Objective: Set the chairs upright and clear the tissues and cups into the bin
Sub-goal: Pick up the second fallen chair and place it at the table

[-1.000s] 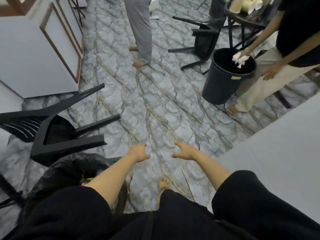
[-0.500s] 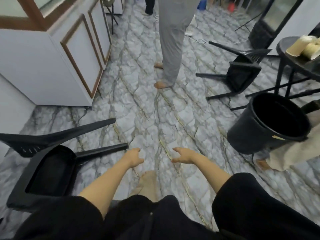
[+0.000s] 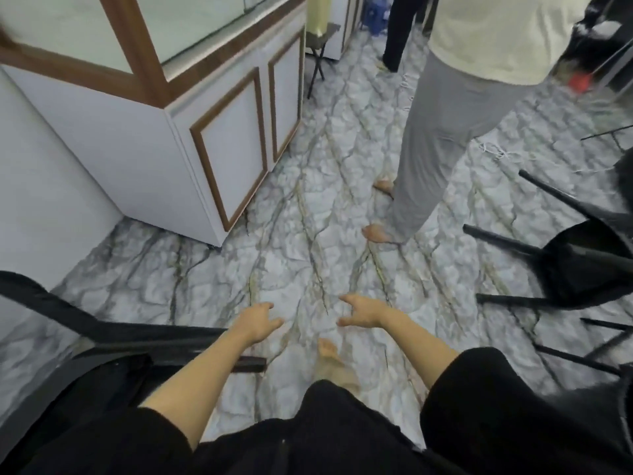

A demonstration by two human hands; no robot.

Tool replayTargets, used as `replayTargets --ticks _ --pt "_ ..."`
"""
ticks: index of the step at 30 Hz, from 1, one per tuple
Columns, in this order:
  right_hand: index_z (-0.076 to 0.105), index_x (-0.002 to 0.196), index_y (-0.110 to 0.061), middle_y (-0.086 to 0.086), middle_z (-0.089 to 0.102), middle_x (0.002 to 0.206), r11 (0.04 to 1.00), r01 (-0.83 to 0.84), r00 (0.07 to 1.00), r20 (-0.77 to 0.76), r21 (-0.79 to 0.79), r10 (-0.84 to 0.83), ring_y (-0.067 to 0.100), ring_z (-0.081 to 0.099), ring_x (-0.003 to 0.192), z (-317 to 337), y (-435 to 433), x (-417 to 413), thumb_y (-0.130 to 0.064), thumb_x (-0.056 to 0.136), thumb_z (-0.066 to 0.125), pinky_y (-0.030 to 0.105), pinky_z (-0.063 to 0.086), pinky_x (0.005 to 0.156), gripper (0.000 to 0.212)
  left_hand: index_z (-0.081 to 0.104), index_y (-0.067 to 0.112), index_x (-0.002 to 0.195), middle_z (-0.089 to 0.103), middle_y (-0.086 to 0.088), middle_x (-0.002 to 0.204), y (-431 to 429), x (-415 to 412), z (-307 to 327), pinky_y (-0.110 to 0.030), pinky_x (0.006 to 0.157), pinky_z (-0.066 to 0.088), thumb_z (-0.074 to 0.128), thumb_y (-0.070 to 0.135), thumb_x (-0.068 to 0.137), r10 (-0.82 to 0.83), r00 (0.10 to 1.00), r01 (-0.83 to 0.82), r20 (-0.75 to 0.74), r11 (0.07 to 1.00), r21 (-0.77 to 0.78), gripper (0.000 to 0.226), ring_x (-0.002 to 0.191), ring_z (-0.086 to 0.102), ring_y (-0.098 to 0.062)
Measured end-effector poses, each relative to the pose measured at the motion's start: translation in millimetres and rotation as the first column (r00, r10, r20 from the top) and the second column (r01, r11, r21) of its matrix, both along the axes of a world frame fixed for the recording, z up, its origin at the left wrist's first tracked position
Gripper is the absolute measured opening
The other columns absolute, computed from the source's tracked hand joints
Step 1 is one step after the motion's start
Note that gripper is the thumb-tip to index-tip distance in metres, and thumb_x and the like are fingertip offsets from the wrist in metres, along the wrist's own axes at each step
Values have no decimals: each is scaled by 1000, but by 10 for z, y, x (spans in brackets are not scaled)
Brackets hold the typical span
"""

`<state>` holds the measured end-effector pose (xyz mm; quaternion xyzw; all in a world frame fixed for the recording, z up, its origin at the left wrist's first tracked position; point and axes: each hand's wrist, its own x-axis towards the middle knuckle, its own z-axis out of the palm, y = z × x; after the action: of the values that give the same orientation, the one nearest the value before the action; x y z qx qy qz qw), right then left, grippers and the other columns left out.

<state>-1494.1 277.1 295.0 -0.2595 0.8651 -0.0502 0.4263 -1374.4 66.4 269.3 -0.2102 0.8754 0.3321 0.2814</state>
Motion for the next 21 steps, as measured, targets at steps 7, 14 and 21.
replayTargets --ticks 7,14,21 --pt "12 148 -13 7 16 157 976 -211 977 -6 44 212 25 24 142 -29 -784 -1591 -37 91 52 38 25 115 73 30 9 145 36 -12 151 -548 -835 -263 -34 112 33 42 41 96 278 958 -280 67 960 28 60 136 38 -28" --pt "12 147 -12 8 16 157 891 -447 895 42 78 445 24 25 141 -111 -1811 -2488 -39 91 52 34 23 114 74 37 0 138 41 -14 147 -1037 -1363 -199 -24 103 33 44 25 98 536 839 -543 94 836 76 48 132 42 -26" --pt "28 142 -13 8 30 151 754 -654 756 28 64 654 24 36 135 -328 -3349 -2823 -34 91 52 34 30 109 60 29 3 143 33 -13 151 -1996 -1467 -322 -26 110 29 42 31 98 706 701 -712 99 702 38 54 137 36 -24"
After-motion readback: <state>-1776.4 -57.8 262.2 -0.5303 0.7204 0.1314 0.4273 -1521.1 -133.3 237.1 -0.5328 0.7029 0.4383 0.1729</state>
